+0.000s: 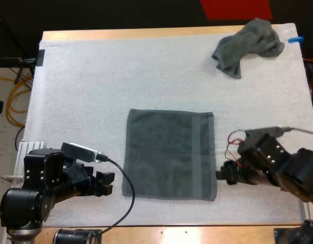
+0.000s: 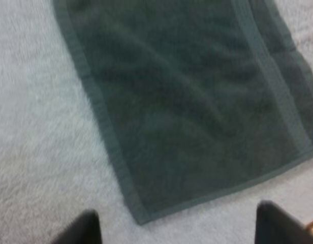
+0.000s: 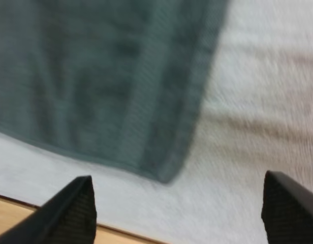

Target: Pick towel from pile fold and stack

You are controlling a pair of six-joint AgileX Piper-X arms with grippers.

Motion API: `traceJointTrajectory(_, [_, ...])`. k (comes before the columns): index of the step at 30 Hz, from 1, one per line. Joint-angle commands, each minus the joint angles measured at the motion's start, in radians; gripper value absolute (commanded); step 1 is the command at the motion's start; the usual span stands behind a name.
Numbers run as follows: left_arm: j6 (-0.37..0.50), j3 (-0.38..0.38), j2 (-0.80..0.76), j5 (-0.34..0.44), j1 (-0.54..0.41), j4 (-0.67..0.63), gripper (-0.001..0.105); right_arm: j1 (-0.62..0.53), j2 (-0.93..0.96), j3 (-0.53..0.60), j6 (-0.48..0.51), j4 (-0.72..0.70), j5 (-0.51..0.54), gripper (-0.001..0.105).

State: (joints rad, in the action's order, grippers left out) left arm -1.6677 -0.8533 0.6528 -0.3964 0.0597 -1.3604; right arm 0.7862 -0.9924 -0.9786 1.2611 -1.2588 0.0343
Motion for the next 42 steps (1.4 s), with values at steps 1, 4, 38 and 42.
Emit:
traceJointTrajectory(1, [0.006, 0.002, -0.003, 0.031, 0.002, -0.013, 0.061, 0.001, 0.012, 0.054, -0.017, 0.035, -0.007, 0.066])
traceJointTrajectory(4, [0.007, 0.001, -0.003, 0.038, 0.002, -0.014, 0.061, 0.001, 0.005, 0.153, -0.032, 0.134, -0.071, 0.066])
traceJointTrajectory(38, [0.011, 0.029, -0.003, 0.015, 0.002, -0.020, 0.061, 0.001, -0.274, 0.585, -0.465, 0.877, -0.406, 0.037])
traceJointTrajectory(42, [0.047, 0.029, 0.009, 0.015, 0.002, -0.014, 0.061, 0.001, -0.274, 0.585, -0.440, 0.872, -0.393, 0.006])
